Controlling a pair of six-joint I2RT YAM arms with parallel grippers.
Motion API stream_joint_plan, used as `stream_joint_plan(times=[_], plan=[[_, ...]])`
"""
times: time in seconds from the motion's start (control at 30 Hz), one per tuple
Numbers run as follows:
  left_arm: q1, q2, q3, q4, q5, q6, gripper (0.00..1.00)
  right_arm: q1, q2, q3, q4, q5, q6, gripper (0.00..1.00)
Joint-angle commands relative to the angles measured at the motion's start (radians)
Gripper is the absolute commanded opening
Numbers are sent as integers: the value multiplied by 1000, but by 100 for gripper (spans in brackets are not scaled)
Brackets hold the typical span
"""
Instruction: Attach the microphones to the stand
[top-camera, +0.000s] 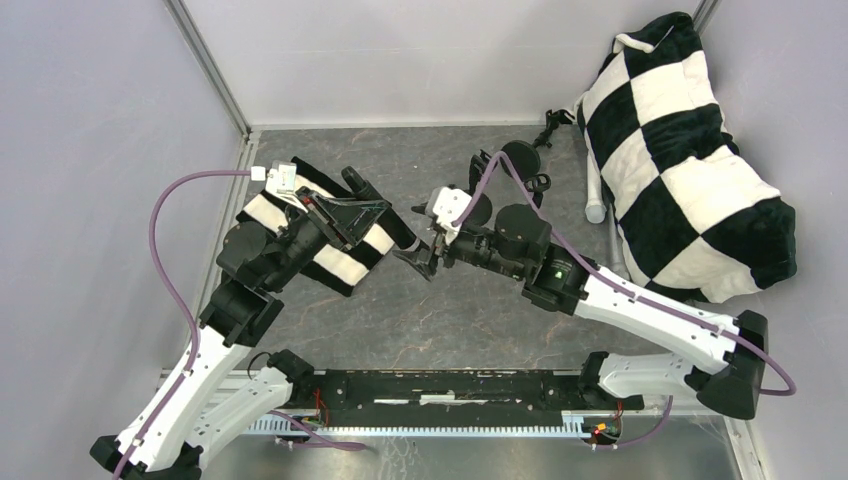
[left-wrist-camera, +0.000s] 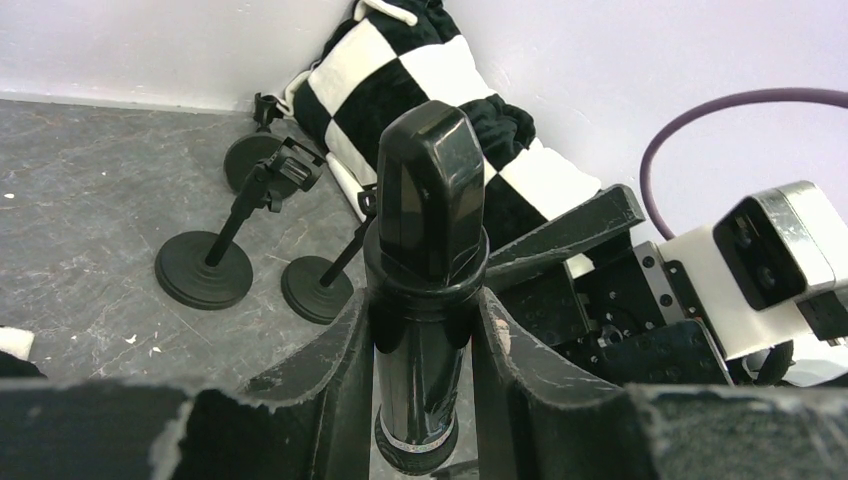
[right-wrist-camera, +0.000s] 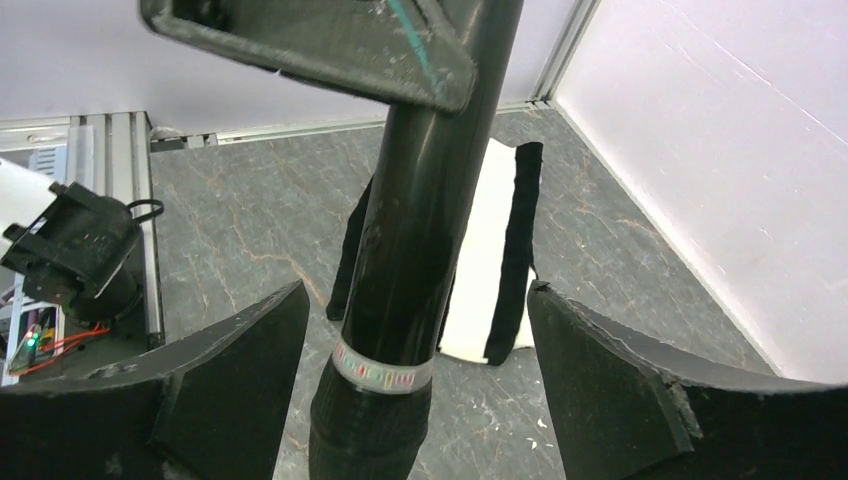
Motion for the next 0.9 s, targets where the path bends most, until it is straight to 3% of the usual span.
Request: stream_joint_plan(times=[0.0,0.33,0.5,0.57,0.63,0.77,0.87], plan=[[-5,-15,4,39,21,23,2,-2,65,96,18,44,30,85],[-5,-18,3,29,27,33,2,-1,137,150,-15,42,26,57],[-5,-14,0,29,34,33,3,-1,145,156,-34,32,-8,33],[-5,-13,3,25,38,35,12,-2,139,151,-37,43,-29,14],[-5,-14,7,22,42,35,29,-1,126,134,-27,68,-54,1],[-5,-18,36,-20,31,41,77,-1,78,78,0,119,-153,0],[-5,-15,89,-88,28,73,89,-1,32,35,3,175,-262,0]])
